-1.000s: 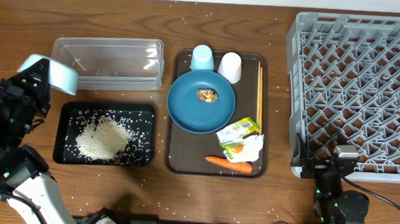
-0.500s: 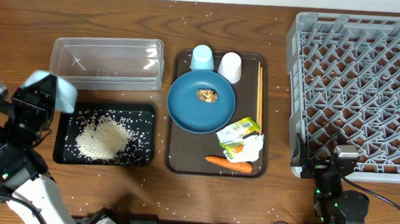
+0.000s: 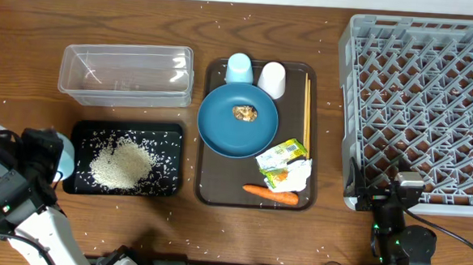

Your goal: Sort waste into correct bins and load items into the dishwasher rack

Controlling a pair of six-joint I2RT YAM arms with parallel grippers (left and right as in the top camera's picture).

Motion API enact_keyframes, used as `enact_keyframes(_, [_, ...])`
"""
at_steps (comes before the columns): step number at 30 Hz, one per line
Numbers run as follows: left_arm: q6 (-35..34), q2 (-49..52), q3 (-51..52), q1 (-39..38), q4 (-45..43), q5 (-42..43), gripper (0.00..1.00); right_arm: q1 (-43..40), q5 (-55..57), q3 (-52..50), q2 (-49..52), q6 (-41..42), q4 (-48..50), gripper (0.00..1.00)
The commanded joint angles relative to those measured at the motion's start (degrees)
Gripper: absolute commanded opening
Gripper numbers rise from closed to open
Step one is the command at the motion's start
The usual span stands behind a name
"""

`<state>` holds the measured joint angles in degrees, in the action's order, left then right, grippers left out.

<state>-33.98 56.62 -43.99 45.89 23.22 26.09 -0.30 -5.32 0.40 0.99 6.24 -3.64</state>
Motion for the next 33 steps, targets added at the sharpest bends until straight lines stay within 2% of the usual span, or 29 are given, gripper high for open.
enact_keyframes(1, [2.4, -3.3, -1.6, -0.8, 2.1, -7.8, 0.06, -0.3, 0.4, -0.1, -0.1, -0.7, -0.2, 0.99])
enact_keyframes(6, [7.5, -7.7, -2.6, -6.3, 3.8, -8.8, 0.06, -0.3, 0.4, -0.1, -0.1, -0.7, -0.2, 0.99])
enact_keyframes(14, [11.5, -13.6, -2.6, -21.6, 10.7, -14.7, 0.06, -0.3, 0.4, -0.1, -0.1, -0.7, -0.2, 0.99])
enact_keyframes(17, [11.5, -14.7, -2.6, -27.8, 14.2, -19.3, 0.06, -0.3, 0.4, -0.1, -0.1, -0.7, -0.2, 0.99])
enact_keyframes(24, [11.4, -15.6, -2.6, -38.9, 19.2, -23.2, 0.06, -0.3, 0.4, -0.1, -0.1, -0.7, -0.2, 0.99])
enact_keyframes(30, [6.7, -14.8, -2.6, -44.8, 21.4, -30.3, 0.06, -0.3, 0.4, -0.1, -0.1, -0.7, -0.2, 0.99])
enact_keyframes(33, [4.4, -14.8, -2.7, -46.0, 21.3, -30.6, 0.06, -0.3, 0.4, -0.1, -0.1, -0.7, -0.2, 0.99])
